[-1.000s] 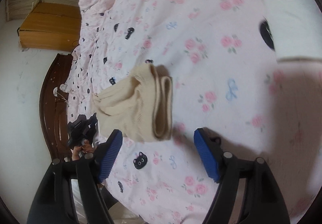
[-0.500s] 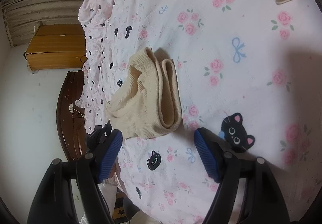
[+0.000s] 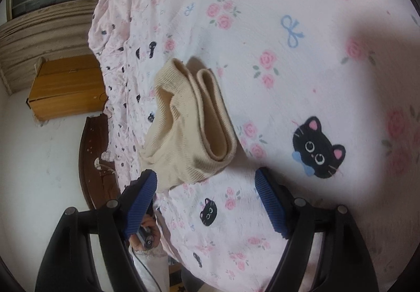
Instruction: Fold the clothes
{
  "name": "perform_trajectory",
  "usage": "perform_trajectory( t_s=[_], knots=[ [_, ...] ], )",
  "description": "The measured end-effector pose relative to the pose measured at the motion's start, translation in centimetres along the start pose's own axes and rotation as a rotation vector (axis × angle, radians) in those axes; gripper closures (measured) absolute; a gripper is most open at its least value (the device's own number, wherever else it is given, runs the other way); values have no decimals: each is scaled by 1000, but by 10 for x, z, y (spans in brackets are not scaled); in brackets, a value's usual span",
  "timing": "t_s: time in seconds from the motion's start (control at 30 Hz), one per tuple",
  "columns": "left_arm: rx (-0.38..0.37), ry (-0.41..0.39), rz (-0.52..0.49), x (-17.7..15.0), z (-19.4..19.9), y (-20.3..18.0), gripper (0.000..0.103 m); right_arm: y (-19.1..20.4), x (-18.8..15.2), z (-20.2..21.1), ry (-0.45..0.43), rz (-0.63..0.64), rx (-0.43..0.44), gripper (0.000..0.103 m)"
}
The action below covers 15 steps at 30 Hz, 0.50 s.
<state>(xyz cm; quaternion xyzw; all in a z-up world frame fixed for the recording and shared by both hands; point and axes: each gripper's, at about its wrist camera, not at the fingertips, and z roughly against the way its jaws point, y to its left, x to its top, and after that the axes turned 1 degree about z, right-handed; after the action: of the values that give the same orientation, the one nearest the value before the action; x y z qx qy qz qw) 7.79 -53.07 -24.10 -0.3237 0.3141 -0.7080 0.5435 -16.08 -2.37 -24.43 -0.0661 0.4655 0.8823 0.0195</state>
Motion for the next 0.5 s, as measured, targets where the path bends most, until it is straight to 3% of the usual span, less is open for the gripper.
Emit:
perform_trajectory(
  t_s=[0.2,0.27,0.3,0.33,0.37,0.5],
  knots=[
    [7,5,5,2,-2,3,99,4,4,-13,-58,-29,9,23],
    [9,8,10,2,-3,5,99,8,5,-20,-66,-15,-7,28],
    [8,9,14,2,-3,6,99,10,5,-23,-70,-9,-16,46],
    [7,10,18,1,-4,7,99,10,6,-28,-70,-5,-24,79],
    [6,11,21,1,-4,8,99,7,7,-33,-60,-9,-28,89],
    [-2,13,22,1,-2,10,99,-5,7,-39,-69,-24,10,90]
  ],
)
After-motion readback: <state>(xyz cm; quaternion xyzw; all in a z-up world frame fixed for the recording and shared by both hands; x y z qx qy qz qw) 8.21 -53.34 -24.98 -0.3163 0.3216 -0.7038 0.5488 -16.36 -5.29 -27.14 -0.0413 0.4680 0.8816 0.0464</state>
